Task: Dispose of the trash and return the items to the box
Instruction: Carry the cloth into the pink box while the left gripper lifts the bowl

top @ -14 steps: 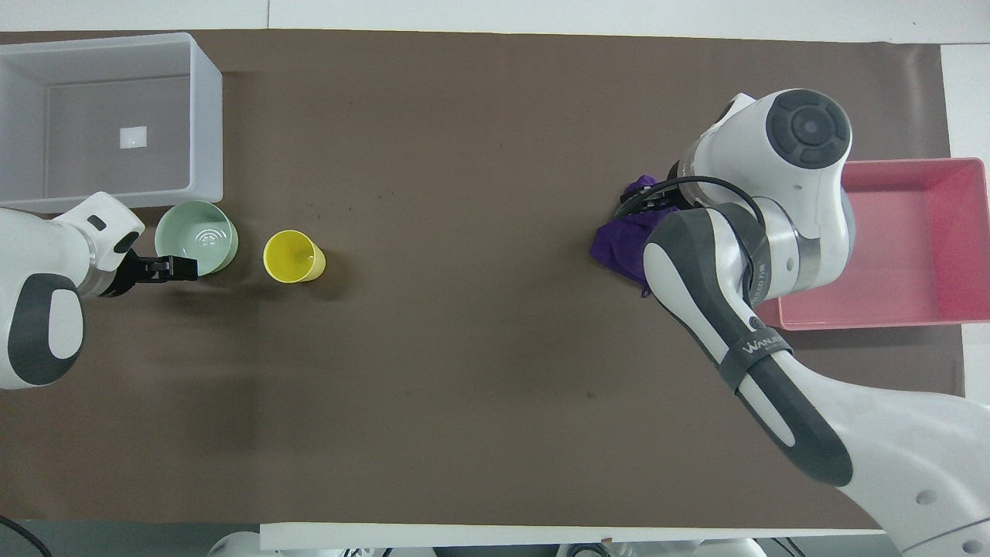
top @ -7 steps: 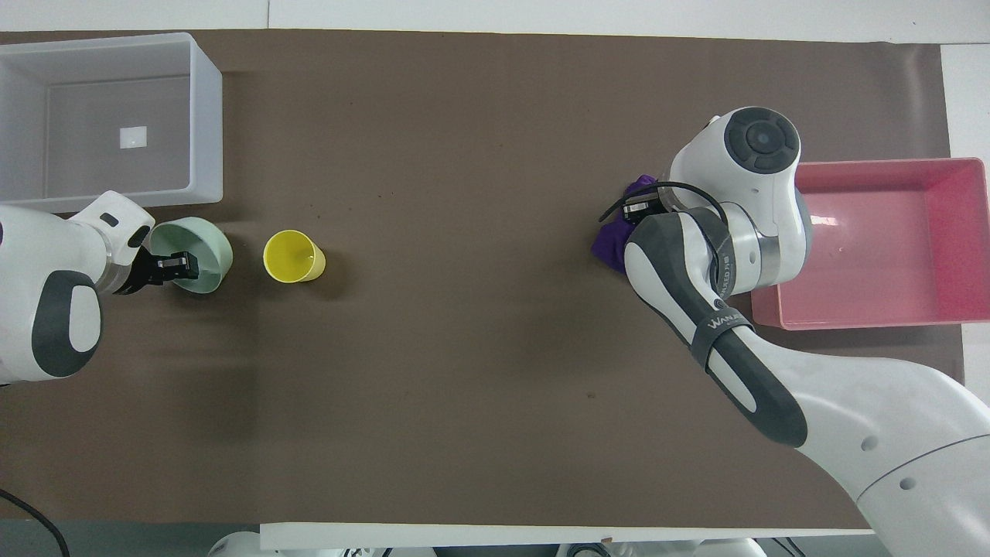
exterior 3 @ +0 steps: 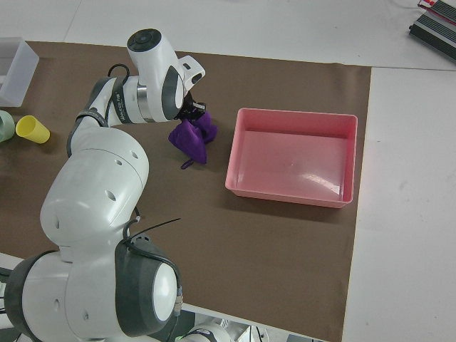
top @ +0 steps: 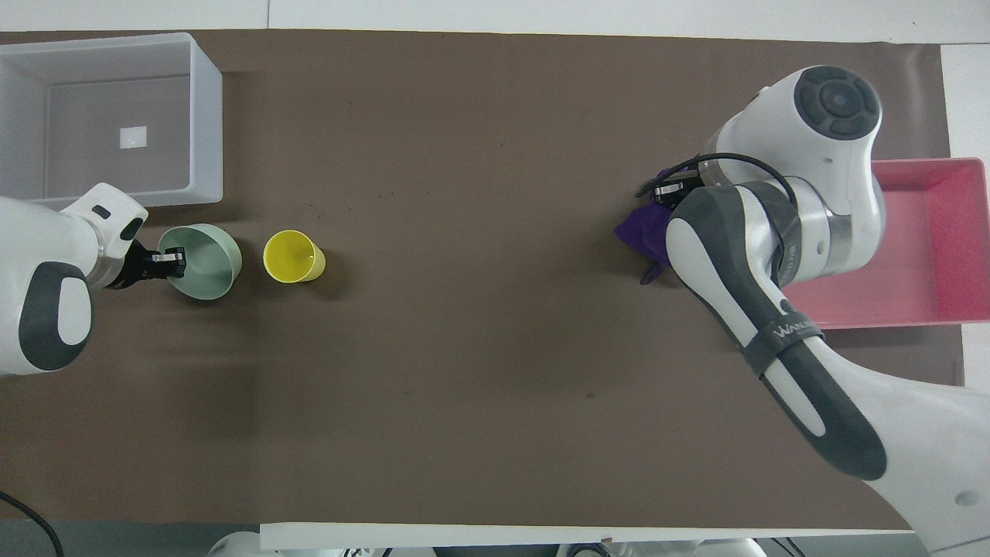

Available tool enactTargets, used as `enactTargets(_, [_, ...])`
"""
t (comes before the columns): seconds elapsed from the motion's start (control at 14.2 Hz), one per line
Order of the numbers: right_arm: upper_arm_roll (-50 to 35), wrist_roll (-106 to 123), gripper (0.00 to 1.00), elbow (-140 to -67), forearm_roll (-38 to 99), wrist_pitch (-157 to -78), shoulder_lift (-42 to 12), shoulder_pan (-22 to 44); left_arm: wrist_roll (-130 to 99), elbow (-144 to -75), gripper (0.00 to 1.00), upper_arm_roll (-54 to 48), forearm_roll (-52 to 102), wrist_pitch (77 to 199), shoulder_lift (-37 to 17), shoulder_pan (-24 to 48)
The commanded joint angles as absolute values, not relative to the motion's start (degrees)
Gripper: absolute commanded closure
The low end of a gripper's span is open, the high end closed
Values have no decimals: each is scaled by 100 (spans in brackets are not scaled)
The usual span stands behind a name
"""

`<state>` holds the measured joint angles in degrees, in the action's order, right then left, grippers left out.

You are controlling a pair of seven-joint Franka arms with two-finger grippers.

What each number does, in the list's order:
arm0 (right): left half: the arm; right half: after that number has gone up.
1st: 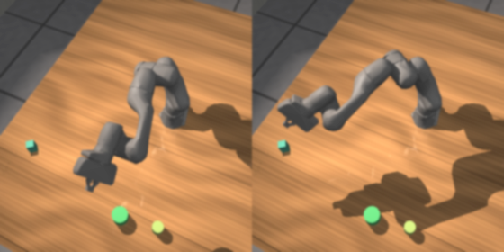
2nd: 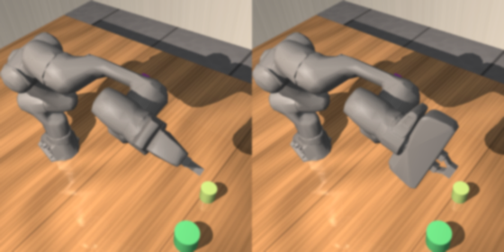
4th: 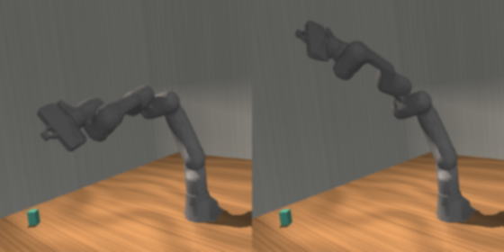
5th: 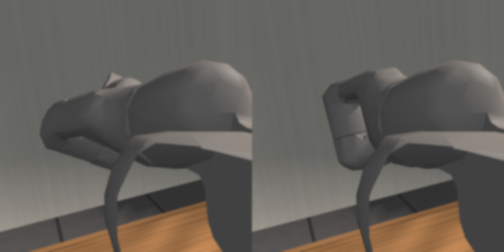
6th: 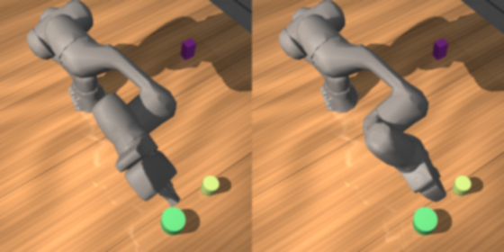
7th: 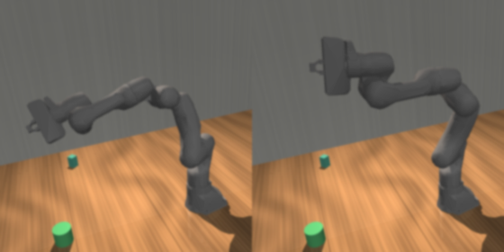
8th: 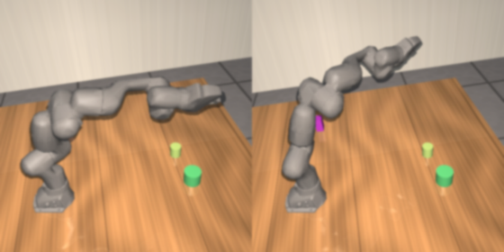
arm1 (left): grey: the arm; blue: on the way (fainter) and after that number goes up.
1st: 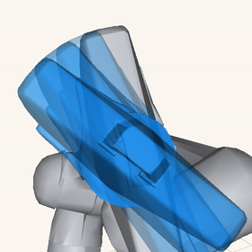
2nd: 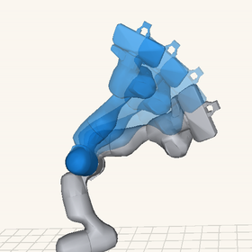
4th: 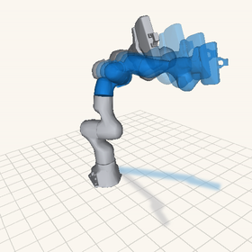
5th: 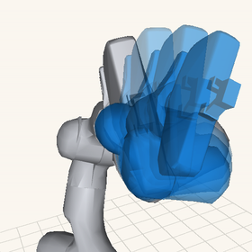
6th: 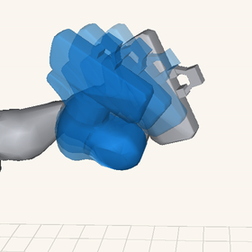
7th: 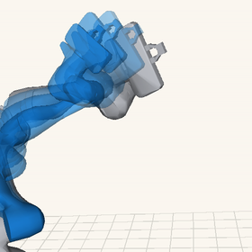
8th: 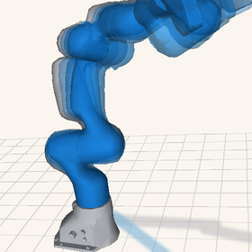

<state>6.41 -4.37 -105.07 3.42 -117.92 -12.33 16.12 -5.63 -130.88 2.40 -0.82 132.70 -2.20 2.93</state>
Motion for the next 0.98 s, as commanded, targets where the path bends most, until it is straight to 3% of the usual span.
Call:
enactTargets(0.0, [633, -431, 100, -9996, 369, -10876, -792, 1398, -589, -12334, 100, 255, -79, 12159, -202, 272])
enactTargets(0.21, [668, -81, 100, -9528, 308, -9969, -327, 1144, -589, -12094, 100, 255, -79, 11760, -115, 272])
enactTargets(0.42, [668, 489, 100, -9597, 255, -9572, -18, 293, -563, -11981, 100, 290, -79, 11428, 87, 272])
enactTargets(0.63, [668, 1361, 100, -10210, 246, -9790, 192, -376, -369, -11183, 100, 343, -36, 10531, 238, 150])
enactTargets(0.91, [668, 1512, 99, -11072, 237, -10711, 123, -756, -430, -10373, 100, 343, 237, 11186, -341, -184])
